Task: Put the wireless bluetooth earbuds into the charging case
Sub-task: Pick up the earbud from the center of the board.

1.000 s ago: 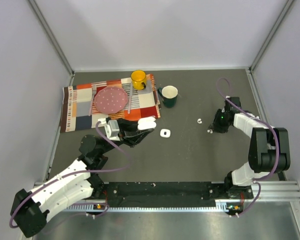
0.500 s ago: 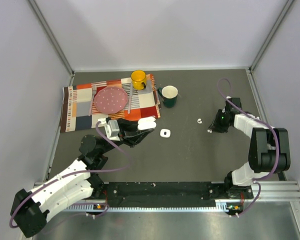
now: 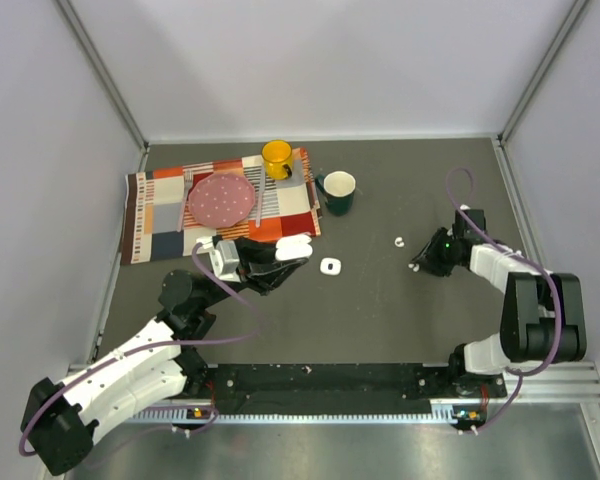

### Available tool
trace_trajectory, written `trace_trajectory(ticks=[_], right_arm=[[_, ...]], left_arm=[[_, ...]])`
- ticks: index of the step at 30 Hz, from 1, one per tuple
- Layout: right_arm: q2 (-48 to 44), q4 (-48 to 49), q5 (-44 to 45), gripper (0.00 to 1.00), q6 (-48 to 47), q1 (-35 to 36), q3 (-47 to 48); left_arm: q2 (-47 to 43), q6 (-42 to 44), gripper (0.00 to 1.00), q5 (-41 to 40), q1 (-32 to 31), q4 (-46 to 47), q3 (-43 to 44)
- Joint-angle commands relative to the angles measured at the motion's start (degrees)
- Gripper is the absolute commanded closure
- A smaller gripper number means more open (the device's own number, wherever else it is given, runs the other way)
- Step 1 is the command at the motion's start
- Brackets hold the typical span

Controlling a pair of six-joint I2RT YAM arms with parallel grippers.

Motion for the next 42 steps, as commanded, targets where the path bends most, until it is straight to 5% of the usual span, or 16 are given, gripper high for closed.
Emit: trace_trajectory(ticks=[1, 12, 18, 42], right_arm=[[-4.1, 0.0, -0.4, 0.65, 5.7, 0.4, -2.8], [-9.1, -2.3, 2.9, 0.59, -5.4, 0.4, 2.2], [-7.5, -3.9, -2.8, 0.60, -15.9, 0.4, 5.8], [4.1, -5.2, 1.6, 0.69, -15.5, 0.4, 7.1]], left_arm=[[0.0, -0.8, 1.00, -0.3, 0.2, 2.5, 0.0], [0.2, -0.8, 1.00, -0.4, 0.3, 2.1, 0.3], [0.3, -0.8, 1.00, -0.5, 0.2, 1.9, 0.4], [1.0, -0.9, 1.00, -0.2, 0.2, 1.9, 0.6]])
